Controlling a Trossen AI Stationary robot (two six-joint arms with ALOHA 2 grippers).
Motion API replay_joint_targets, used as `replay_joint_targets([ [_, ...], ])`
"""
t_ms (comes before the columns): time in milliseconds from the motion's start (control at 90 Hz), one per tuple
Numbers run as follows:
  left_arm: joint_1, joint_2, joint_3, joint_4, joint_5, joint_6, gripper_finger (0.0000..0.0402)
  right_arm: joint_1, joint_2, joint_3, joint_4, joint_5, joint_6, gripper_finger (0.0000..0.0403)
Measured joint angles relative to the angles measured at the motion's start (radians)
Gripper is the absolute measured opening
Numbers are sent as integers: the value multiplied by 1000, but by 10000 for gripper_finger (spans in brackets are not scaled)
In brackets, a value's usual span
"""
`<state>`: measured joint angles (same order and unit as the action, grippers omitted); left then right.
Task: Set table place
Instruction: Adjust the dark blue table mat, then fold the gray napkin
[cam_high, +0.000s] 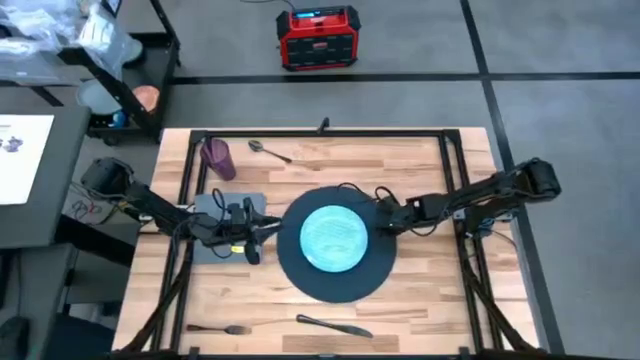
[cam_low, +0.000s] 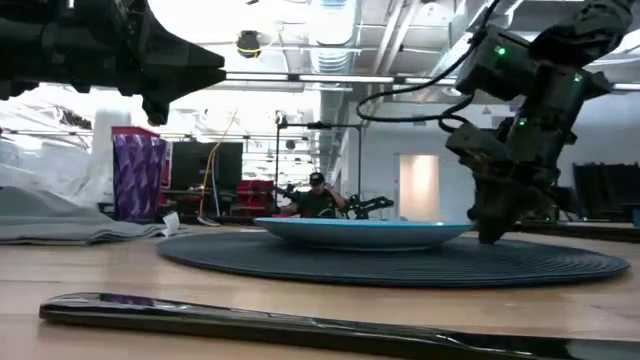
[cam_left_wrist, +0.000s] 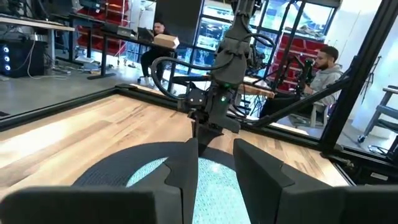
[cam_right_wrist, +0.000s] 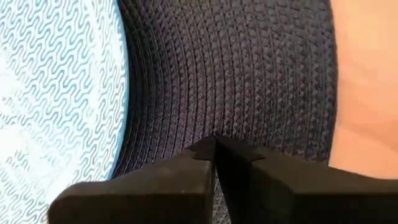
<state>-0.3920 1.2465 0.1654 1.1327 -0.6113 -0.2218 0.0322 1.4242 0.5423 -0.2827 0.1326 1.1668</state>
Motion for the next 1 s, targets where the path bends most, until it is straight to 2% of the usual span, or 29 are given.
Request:
replay_joint_targets([
  [200, 0, 0, 0, 0, 0, -3, 85, -8, -56, -3, -94, 29, 11, 0],
  [422, 0, 0, 0, 0, 0, -3, 85, 27, -136, -4, -56, 110, -1, 0],
  [689, 5, 0, 0, -1, 0, 9, 85, 75, -233, -3, 156, 215, -144, 0],
  [867, 8, 0, 8, -2, 1, 49, 85, 79, -209, -1, 372, 213, -260, 0],
  [1000, 8, 0, 32, -2, 26, 77, 85, 84, -173, -1, 450, 210, -286, 0],
])
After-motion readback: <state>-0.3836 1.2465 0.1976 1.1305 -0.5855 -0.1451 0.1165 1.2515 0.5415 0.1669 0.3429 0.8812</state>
